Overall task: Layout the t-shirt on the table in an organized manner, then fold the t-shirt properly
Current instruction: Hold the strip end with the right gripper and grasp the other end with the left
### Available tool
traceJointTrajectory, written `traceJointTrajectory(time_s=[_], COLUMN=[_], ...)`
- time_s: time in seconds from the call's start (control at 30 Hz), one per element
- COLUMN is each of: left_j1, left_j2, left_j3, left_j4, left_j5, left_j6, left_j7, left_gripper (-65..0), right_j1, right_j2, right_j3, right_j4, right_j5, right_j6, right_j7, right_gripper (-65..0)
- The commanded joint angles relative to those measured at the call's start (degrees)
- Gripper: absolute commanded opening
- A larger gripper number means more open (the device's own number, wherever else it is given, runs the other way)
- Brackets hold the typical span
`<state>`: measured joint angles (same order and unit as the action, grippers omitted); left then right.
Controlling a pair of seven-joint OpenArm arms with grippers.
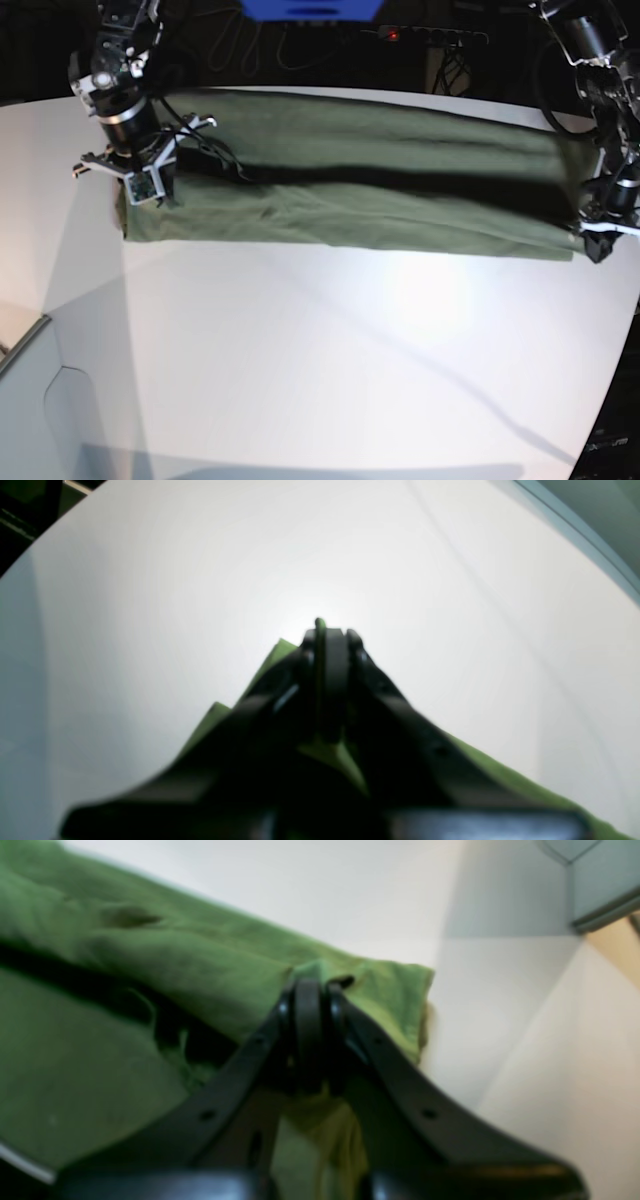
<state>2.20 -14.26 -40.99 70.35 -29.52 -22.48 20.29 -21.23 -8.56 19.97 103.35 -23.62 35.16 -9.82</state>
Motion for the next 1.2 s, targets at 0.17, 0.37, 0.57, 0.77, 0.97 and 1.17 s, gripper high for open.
traceJointTrajectory(time_s=[0.17, 0.37, 0.57, 0.77, 0.97, 1.17], left_j1=[1.0, 1.9, 2.0, 2.0, 3.2, 4.4], left_j2=[-1.3, -1.3, -1.3, -2.0, -2.3, -2.7], left_j3=[-1.5, -1.6, -1.6, -1.5, -1.4, -1.6], left_j4=[-1.3, -3.7, -6.7, -9.8, -9.4, -9.6], left_j5=[-0.7, -0.7, -0.2, -0.2, -0.2, -0.5], left_j6=[-0.3, -0.3, -0.3, -0.3, -0.3, -0.3], left_j7=[-1.6, -1.6, -1.6, -1.6, -1.5, -1.5], left_gripper=[-64.9, -64.9, -64.9, -64.5, -62.3, -29.5], right_j1=[-0.8, -0.7, -0.6, -0.6, -0.6, -0.6], right_j2=[0.1, 0.2, 0.4, 0.4, 0.8, 1.2], right_j3=[-1.1, -1.1, -1.1, -1.1, -1.2, -1.4], right_j4=[-2.4, -4.8, -7.1, -9.6, -12.5, -12.8], right_j5=[0.7, 0.7, 0.7, 0.7, 0.6, 0.6], right_j6=[0.4, 0.4, 0.4, 0.4, 0.4, 0.4], right_j7=[1.7, 1.7, 1.7, 1.7, 1.7, 1.7], right_gripper=[-65.0, -65.0, -65.0, -65.0, -65.0, -65.0])
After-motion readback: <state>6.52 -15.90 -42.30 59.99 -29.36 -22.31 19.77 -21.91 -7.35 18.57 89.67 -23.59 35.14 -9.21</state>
